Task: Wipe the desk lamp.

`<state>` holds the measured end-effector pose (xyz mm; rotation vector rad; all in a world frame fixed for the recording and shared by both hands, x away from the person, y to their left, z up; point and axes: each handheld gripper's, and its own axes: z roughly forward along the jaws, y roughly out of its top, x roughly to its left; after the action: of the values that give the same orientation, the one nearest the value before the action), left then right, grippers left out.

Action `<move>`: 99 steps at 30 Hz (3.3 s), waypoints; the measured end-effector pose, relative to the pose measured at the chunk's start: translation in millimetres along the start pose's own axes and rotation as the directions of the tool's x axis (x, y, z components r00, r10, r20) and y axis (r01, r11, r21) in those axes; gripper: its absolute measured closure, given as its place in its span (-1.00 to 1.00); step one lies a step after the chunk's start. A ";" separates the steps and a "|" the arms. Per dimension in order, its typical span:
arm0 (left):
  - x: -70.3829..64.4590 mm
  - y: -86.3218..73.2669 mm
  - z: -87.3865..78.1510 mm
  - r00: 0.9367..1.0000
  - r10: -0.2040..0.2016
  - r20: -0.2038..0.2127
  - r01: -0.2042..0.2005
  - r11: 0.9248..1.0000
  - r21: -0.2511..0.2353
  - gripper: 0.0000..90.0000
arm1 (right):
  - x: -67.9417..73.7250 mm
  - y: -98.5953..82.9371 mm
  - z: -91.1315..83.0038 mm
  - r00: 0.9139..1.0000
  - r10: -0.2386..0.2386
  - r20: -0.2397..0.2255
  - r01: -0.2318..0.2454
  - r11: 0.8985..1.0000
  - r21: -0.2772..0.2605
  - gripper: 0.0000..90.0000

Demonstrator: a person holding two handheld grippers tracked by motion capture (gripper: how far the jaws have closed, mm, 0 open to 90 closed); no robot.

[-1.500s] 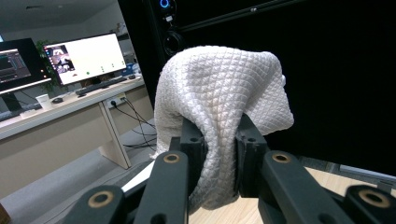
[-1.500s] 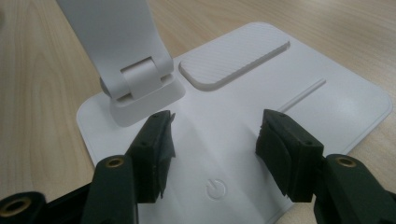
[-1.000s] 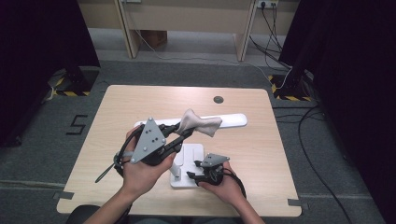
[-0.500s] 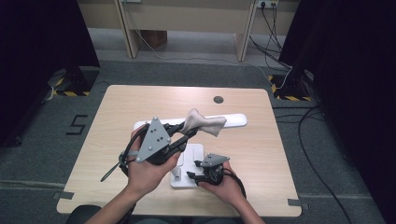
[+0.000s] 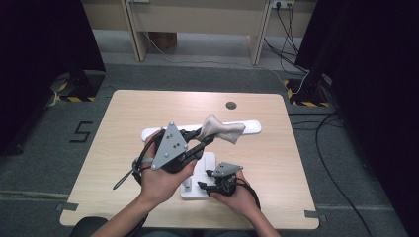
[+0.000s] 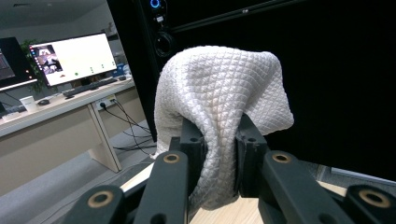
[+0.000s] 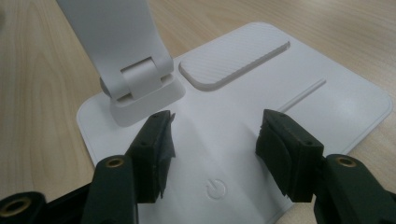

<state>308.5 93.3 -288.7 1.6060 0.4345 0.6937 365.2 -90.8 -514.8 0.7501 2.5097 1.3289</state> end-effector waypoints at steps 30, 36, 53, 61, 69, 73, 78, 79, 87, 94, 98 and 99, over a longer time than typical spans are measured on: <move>-8.0 5.5 19.3 0.999 0.006 0.041 -0.007 1.000 0.013 0.71 | 0.2 -0.1 0.1 1.000 0.000 0.001 0.000 1.000 0.000 -0.01; -8.9 6.8 22.9 0.999 0.007 0.046 -0.008 1.000 0.019 0.71 | 0.3 0.0 0.1 1.000 0.000 0.001 0.000 1.000 0.000 -0.01; -13.3 9.3 32.8 0.999 0.008 0.053 -0.009 1.000 0.026 0.71 | 0.7 0.0 0.1 1.000 0.002 0.001 -0.002 1.000 0.001 -0.01; -16.2 10.6 37.7 0.998 0.011 0.059 -0.013 1.000 0.028 0.71 | 0.7 0.0 0.1 1.000 0.003 0.001 -0.003 1.000 0.000 -0.01; -18.5 12.3 42.4 0.998 0.014 0.066 -0.016 0.999 0.034 0.71 | 0.7 0.0 0.1 1.000 0.004 0.000 -0.004 1.000 0.000 -0.01; -19.8 13.1 45.0 0.998 0.011 0.069 -0.013 0.999 0.035 0.71 | 0.7 0.0 0.2 1.000 0.003 0.001 -0.003 1.000 0.000 -0.01; -21.2 14.4 48.1 0.997 0.016 0.073 -0.019 0.999 0.040 0.71 | 0.8 0.0 0.2 1.000 0.002 0.001 -0.002 1.000 0.000 -0.01; -21.5 14.6 48.6 0.997 0.016 0.073 -0.019 0.999 0.041 0.71 | 0.7 0.0 0.1 1.000 0.002 0.001 -0.002 1.000 0.000 -0.01; -23.4 15.9 52.8 0.997 0.019 0.079 -0.022 0.999 0.045 0.71 | 0.7 0.0 0.2 1.000 0.000 0.002 0.000 1.000 0.000 -0.01; -25.3 17.7 56.7 0.996 0.022 0.084 -0.027 0.998 0.055 0.71 | 0.6 0.0 0.2 1.000 0.001 0.002 -0.001 1.000 -0.001 -0.02; -26.5 18.8 60.1 0.996 0.023 0.089 -0.028 0.998 0.059 0.71 | 0.5 0.0 0.2 1.000 -0.001 0.001 0.001 1.000 0.000 -0.02; -26.8 18.9 60.7 0.996 0.022 0.089 -0.027 0.998 0.060 0.71 | 0.5 0.0 0.1 1.000 -0.001 0.001 0.001 1.000 0.000 -0.02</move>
<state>326.2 27.5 -278.0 1.6950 0.3748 0.6299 364.8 -90.5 -514.9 0.7489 2.5086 1.3278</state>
